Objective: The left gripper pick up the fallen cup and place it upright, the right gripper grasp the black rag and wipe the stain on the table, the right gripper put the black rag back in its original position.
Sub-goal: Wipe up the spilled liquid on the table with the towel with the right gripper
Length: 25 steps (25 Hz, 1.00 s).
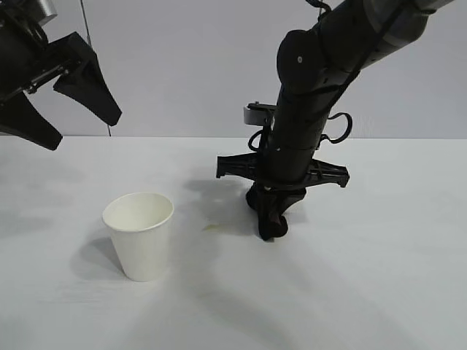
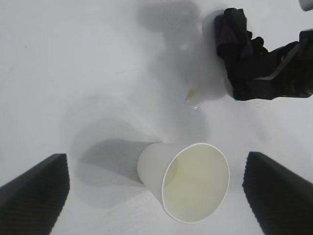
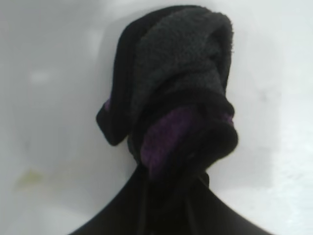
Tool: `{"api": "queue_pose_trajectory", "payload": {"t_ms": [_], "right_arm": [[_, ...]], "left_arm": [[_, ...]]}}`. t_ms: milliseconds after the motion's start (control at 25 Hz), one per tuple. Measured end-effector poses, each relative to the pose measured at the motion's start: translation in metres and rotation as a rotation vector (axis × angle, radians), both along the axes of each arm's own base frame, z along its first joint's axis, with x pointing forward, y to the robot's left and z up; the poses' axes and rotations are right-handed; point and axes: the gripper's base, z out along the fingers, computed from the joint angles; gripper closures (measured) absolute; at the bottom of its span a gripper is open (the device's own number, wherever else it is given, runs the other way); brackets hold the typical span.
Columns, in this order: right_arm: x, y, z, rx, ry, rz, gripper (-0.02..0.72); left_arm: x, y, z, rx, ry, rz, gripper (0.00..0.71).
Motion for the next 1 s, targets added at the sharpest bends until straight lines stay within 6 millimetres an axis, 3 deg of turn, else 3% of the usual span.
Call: {"api": "queue_pose_trajectory", "payload": {"t_ms": [200, 440, 720, 1000], "right_arm": [[-0.016, 0.03, -0.003, 0.034, -0.028, 0.066, 0.63], [-0.001, 0.032, -0.01, 0.062, -0.048, 0.038, 0.631], [0.023, 0.002, -0.009, 0.065, -0.028, -0.058, 0.652], [0.03, -0.038, 0.002, -0.019, 0.052, -0.09, 0.659]], "left_arm": [[0.0, 0.0, 0.0, 0.0, 0.0, 0.0, 0.017], [0.0, 0.0, 0.0, 0.0, 0.0, 0.0, 0.017], [0.0, 0.0, 0.0, 0.0, 0.0, 0.0, 0.017], [0.0, 0.0, 0.0, 0.001, 0.0, 0.0, 0.017]]}}
